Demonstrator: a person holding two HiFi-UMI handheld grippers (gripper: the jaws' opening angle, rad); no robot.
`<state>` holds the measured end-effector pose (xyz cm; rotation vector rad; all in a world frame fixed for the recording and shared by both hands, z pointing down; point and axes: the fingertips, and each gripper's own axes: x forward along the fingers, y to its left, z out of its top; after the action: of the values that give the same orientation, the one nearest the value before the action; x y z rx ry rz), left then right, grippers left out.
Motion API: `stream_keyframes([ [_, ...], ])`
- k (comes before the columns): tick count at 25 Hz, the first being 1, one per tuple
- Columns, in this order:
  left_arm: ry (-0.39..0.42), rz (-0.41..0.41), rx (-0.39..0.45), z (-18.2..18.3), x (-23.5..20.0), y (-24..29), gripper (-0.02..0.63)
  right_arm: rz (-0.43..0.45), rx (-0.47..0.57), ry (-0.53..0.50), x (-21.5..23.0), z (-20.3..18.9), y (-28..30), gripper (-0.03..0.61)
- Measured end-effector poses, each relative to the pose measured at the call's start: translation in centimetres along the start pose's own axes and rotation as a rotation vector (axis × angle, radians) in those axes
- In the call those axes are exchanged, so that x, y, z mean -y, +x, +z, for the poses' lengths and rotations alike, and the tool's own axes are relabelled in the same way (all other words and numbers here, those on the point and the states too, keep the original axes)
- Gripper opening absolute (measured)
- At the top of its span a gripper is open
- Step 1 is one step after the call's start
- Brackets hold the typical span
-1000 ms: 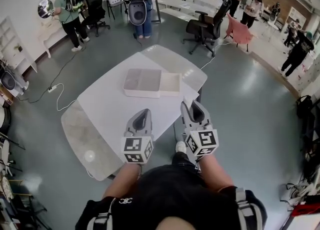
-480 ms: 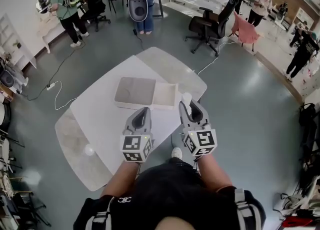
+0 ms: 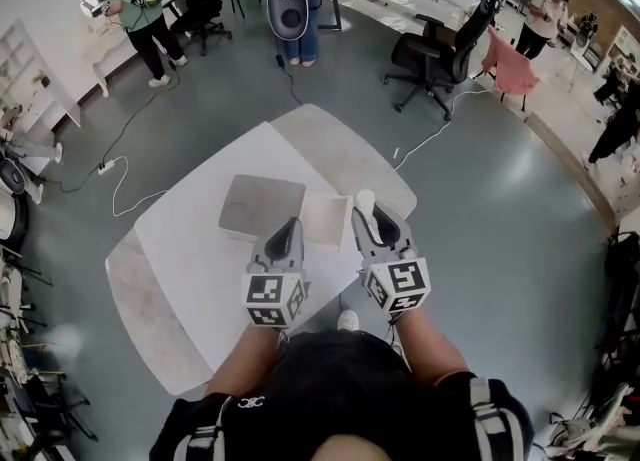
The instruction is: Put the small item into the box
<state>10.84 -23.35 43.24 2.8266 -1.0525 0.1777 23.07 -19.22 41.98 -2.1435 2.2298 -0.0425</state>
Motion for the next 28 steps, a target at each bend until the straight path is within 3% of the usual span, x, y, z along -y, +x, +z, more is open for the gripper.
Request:
stream_keyframes([
  [4,-0.025,0.016,-0.024,-0.2,-0.5,1.9,0.005,0.044,-0.052,-0.009,1.2,-0.8,2.8,0.121],
  [9,0.015,0.025,-0.041,-0.6,-2.9,3.4,0.006,0.073,-0.095,-0.064,0.2,-2.8,5.4,0.121],
  [13,0.0,0.046,-0.049,-0.8,-3.7,3.9,0.005,0.087,-0.171,-0.098,0.7,-5.5,6.3,0.121],
  [22,-0.043,0.089,-0.105,-2.8,-6.4,4.7,0.005,0.146,-0.344,-0.34,-0.4,-10.9,9.3,0.121],
  [28,-0.061,0.131,-0.131,-3.6,-7.9,4.5,0.005,0.243,-0.436,-0.633,-2.3,-14.5,10.6,0.121],
])
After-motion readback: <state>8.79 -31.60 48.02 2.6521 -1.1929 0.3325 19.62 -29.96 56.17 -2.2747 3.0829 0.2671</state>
